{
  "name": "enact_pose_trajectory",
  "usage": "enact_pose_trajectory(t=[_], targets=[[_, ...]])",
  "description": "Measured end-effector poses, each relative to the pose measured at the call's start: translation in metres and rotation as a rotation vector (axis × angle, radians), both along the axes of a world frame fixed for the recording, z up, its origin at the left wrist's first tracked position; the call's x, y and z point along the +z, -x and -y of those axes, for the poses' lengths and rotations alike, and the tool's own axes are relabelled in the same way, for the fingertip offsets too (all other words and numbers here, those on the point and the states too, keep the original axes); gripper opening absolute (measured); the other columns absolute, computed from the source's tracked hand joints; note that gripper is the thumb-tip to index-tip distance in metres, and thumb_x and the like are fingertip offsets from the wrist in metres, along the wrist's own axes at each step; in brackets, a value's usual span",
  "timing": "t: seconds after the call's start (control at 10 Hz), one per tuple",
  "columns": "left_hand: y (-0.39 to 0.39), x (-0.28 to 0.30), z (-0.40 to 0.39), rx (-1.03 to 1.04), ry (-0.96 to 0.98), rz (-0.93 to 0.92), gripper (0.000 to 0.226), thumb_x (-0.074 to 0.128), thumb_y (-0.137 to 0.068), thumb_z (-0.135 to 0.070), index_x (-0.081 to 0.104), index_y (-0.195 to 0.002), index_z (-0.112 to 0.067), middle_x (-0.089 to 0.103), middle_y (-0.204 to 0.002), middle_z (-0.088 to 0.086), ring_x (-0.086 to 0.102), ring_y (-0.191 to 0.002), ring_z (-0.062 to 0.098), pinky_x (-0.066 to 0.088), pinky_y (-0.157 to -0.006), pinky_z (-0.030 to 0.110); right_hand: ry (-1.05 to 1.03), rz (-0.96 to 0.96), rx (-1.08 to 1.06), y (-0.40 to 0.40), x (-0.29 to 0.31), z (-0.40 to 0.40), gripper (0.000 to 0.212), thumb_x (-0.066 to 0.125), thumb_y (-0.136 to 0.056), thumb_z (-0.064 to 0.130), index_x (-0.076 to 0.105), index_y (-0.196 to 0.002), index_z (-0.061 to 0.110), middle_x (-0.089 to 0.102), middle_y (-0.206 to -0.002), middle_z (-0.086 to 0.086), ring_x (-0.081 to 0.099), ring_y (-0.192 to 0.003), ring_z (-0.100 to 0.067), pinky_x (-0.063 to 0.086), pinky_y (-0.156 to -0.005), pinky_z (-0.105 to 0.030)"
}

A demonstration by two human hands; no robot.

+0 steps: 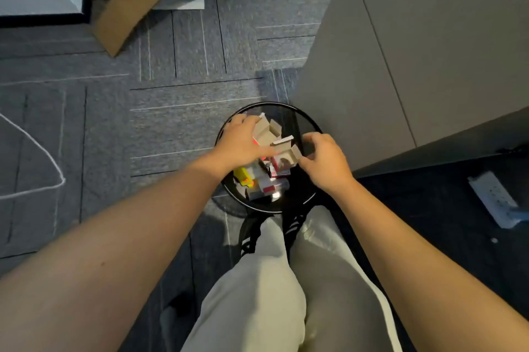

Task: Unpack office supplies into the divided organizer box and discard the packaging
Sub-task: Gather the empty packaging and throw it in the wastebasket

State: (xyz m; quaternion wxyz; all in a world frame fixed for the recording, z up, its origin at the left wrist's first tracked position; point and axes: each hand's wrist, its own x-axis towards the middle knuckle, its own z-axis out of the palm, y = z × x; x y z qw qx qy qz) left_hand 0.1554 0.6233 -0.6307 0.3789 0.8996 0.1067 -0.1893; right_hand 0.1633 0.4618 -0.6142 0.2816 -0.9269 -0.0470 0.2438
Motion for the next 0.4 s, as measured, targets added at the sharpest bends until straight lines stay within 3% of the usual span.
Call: enact_pose_trajectory(t=[0.2,0.3,0.4], targets=[[0.000,-0.004,-0.005,-0.080,-0.090,0.009,0.041,0.058,-0.083,-0.024,0.051,-0.120,-0.007,0.053,-0.127,0.014,0.048,-0.118,0.028,0.036,-0.093,0.030,0.045,0.017,0.039,0.004,0.002,0.003,0.038,0.051,-0.088,0.015,0.047,-0.125,0.008,0.047,-0.131,-0.013,0.045,-0.120,-0.027,0.037,-0.099,-0.038],[-0.001,0.019,-0.002,-0.116,-0.123,0.067,0.045,0.057,-0.084,-0.022,0.047,-0.125,-0.007,0.051,-0.130,0.014,0.046,-0.121,0.029,0.035,-0.097,0.032,0.011,0.084,0.033,0.004,0.019,-0.001,0.036,0.049,-0.089,0.015,0.049,-0.124,0.009,0.048,-0.132,-0.012,0.043,-0.122,-0.025,0.035,-0.099,-0.034],[0.024,0.065,0.003,-0.198,-0.117,0.179,0.044,0.057,-0.084,-0.025,0.048,-0.124,-0.009,0.052,-0.129,0.011,0.046,-0.121,0.027,0.035,-0.100,0.033,-0.081,0.186,0.025,0.026,0.055,0.001,0.034,0.051,-0.088,0.015,0.052,-0.121,0.010,0.051,-0.127,-0.008,0.045,-0.119,-0.021,0.032,-0.095,-0.021]])
